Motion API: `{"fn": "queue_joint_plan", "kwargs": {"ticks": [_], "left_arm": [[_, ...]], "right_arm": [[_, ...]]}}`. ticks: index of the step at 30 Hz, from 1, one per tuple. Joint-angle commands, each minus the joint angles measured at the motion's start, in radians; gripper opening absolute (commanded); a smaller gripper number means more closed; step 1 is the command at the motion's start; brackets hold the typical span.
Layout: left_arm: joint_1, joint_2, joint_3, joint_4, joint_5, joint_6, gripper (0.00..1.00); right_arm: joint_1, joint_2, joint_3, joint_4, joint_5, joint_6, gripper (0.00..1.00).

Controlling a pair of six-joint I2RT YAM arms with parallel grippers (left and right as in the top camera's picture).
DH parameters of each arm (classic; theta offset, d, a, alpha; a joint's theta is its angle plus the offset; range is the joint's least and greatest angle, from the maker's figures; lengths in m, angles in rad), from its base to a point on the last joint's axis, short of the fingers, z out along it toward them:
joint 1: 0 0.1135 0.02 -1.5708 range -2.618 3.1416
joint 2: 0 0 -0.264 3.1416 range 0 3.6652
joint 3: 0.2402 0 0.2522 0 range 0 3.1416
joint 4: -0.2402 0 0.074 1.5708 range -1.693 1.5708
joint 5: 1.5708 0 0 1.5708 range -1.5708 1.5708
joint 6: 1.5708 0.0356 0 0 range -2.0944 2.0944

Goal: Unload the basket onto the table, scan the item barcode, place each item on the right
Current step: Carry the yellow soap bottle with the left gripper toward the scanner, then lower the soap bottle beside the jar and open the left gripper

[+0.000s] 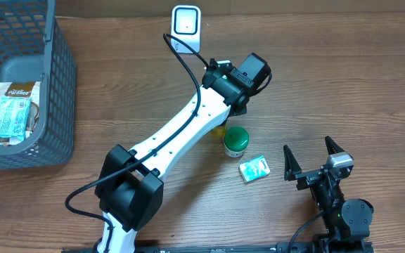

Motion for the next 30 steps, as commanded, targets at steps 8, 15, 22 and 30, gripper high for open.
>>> {"fn": "queue_joint_plan", "kwargs": {"ticks": [8, 15, 22, 30], "left_arm": [[0.039, 0.005, -0.005, 0.013, 0.028, 0.084, 0.42], [0.039, 0.005, -0.075, 0.094, -0.008, 0.098, 0.43], [0.039, 0.005, -0.157, 0.186, -0.007, 0.098, 0.47], [0.039, 0.004, -0.162, 0.188, 0.008, 0.098, 0.95]], "right_arm": [[0.005, -0.009, -0.011, 0.005, 0.003, -0.005, 1.0], [0.005, -0.009, -0.011, 0.005, 0.003, -0.005, 1.0], [0.005, -0.009, -0.011, 0.005, 0.003, -0.005, 1.0], [0.005, -0.009, -0.011, 0.005, 0.003, -0.005, 1.0]]}}
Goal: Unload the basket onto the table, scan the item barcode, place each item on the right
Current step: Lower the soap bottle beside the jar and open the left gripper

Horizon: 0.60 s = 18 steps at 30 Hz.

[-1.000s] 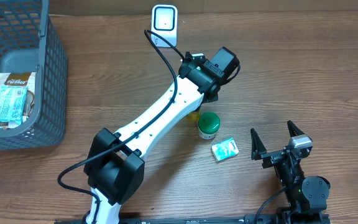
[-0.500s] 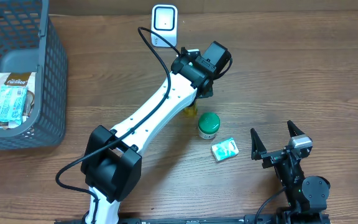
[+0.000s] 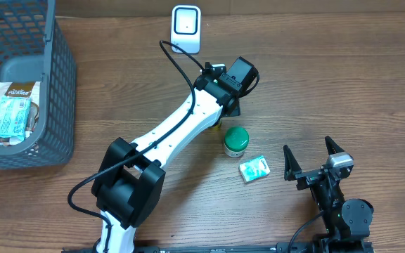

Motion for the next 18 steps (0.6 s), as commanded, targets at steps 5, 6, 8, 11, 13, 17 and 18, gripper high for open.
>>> {"fn": "queue_joint_plan", "kwargs": {"ticks": [5, 6, 8, 11, 13, 17, 18], "left_arm": [[0.014, -0.036, 0.05, -0.027, -0.025, 0.05, 1.0], [0.021, -0.052, 0.069, -0.034, -0.024, 0.068, 1.0], [0.039, -0.093, 0.118, -0.063, -0.024, 0.092, 1.0], [0.068, -0.188, 0.212, -0.115, -0.026, 0.156, 1.0], [0.084, -0.238, 0.24, -0.121, -0.026, 0.183, 1.0], [0.114, -0.349, 0.252, -0.123, -0.026, 0.189, 1.0], [0.121, -0.373, 0.252, -0.126, -0.026, 0.193, 1.0]], "right_arm": [[0.005, -0.009, -0.011, 0.005, 0.003, -0.005, 1.0], [0.005, -0.009, -0.011, 0.005, 0.003, -0.005, 1.0], [0.005, -0.009, -0.011, 0.005, 0.003, -0.005, 1.0], [0.005, -0.009, -0.011, 0.005, 0.003, -0.005, 1.0], [0.005, -0.009, -0.011, 0.005, 0.003, -0.005, 1.0], [0.005, -0.009, -0.011, 0.005, 0.003, -0.005, 1.0], [0.005, -0.009, -0.011, 0.005, 0.003, -0.005, 1.0]]}}
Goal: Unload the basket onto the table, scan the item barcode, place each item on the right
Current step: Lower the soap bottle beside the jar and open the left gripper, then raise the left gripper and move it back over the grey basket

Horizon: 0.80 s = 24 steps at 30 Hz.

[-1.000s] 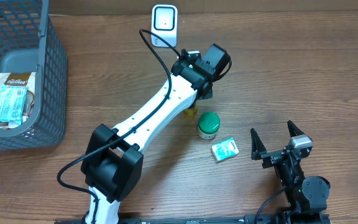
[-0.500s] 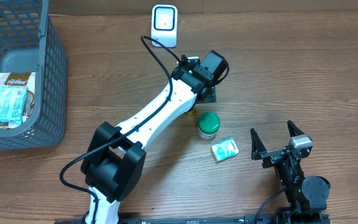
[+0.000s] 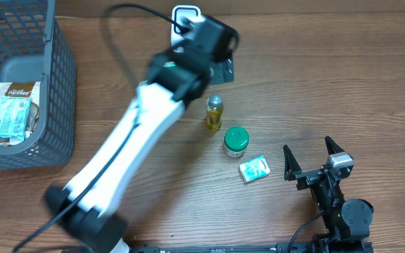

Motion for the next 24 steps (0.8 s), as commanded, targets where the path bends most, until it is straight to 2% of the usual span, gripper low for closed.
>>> {"fn": "queue_joint_plan", "kwargs": {"ticks": [1, 5, 7, 16, 24], "left_arm": [[0.027, -0.125, 0.025, -0.017, -0.018, 0.051, 1.0], [0.051, -0.21, 0.025, -0.046, -0.055, 0.066, 1.0], [0.068, -0.253, 0.025, -0.078, -0.121, 0.076, 1.0], [0.166, -0.275, 0.024, -0.245, -0.284, 0.043, 1.0], [0.356, -0.258, 0.024, -0.304, -0.165, 0.034, 1.0]], "right_arm": [[0.005, -0.009, -0.011, 0.005, 0.003, -0.005, 1.0], [0.005, -0.009, -0.011, 0.005, 0.003, -0.005, 1.0], [0.005, -0.009, -0.011, 0.005, 0.003, -0.005, 1.0], [0.005, -0.009, -0.011, 0.005, 0.003, -0.005, 1.0], [0.005, -0.009, -0.011, 0.005, 0.003, -0.005, 1.0]]}}
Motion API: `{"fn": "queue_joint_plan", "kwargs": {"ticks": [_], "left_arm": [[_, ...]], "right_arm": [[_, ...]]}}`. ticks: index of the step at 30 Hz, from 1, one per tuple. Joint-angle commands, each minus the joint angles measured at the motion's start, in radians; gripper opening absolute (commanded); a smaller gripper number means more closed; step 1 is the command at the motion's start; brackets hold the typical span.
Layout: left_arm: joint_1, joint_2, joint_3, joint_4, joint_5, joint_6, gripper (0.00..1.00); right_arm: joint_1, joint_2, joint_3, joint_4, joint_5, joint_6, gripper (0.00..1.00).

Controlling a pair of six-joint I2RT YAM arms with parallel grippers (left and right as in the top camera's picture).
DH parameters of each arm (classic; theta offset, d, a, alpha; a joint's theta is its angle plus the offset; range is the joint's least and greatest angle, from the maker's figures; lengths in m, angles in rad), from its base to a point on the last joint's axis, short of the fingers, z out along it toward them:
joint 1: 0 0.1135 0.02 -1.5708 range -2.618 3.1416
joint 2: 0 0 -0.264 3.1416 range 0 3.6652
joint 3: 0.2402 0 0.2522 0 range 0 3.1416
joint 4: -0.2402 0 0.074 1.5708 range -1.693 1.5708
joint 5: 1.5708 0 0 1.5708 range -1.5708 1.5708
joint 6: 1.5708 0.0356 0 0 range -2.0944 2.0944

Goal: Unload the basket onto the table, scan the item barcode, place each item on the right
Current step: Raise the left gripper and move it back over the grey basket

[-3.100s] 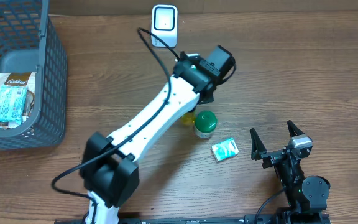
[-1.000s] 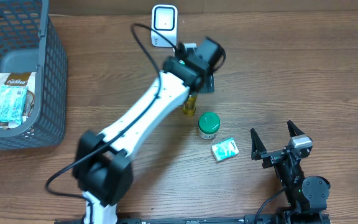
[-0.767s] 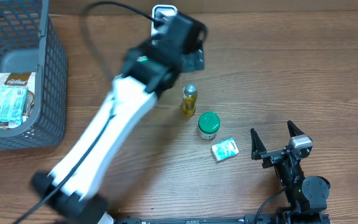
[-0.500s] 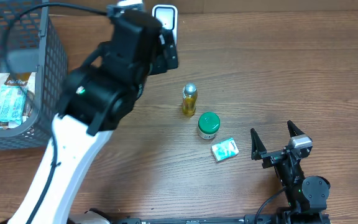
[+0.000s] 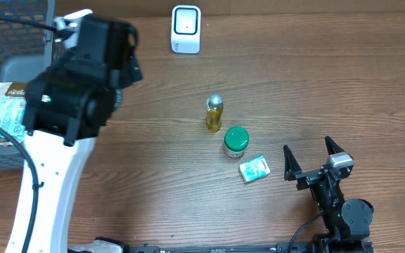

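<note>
The white barcode scanner (image 5: pixel 185 28) stands at the table's far edge. Near the middle stands a small yellow bottle (image 5: pixel 214 112) with a silver cap, upright and free. A green-lidded jar (image 5: pixel 235 140) and a teal packet (image 5: pixel 254 169) lie just right of and nearer than it. My left arm is raised close to the camera at the left, its gripper (image 5: pixel 127 60) near the basket's right rim; its fingers are too dark and blurred to read. My right gripper (image 5: pixel 311 159) rests open at the near right, holding nothing.
A grey mesh basket (image 5: pixel 56 91) fills the far left corner and holds a few snack packets (image 5: pixel 13 112). The left arm's white link (image 5: pixel 44 190) and cable cross the table's left side.
My left arm has moved from in front of the scanner far to the left, toward the basket, and now looms larger in view. The bottle, jar, packet and right gripper have not moved.
My left gripper was first over the middle of the table, its arm covering most of the yellow bottle. Then it was slightly nearer the scanner. Later it was by the scanner, with the bottle standing uncovered. Now it is beside the basket.
</note>
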Motion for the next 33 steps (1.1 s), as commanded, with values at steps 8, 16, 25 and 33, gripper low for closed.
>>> {"fn": "queue_joint_plan", "kwargs": {"ticks": [8, 16, 25, 33], "left_arm": [[0.146, 0.011, 0.008, -0.031, 0.108, 0.002, 1.0], [0.151, 0.012, 0.008, -0.038, 0.095, 0.041, 1.0], [0.152, 0.016, 0.008, -0.032, 0.044, 0.084, 1.0], [0.152, 0.016, 0.008, -0.036, 0.051, 0.084, 1.0]], "right_arm": [[0.005, -0.009, -0.011, 0.005, 0.003, -0.004, 1.0], [0.005, -0.009, -0.011, 0.005, 0.003, -0.004, 1.0], [0.005, -0.009, -0.011, 0.005, 0.003, -0.004, 1.0], [0.005, -0.009, -0.011, 0.005, 0.003, -0.004, 1.0]]}}
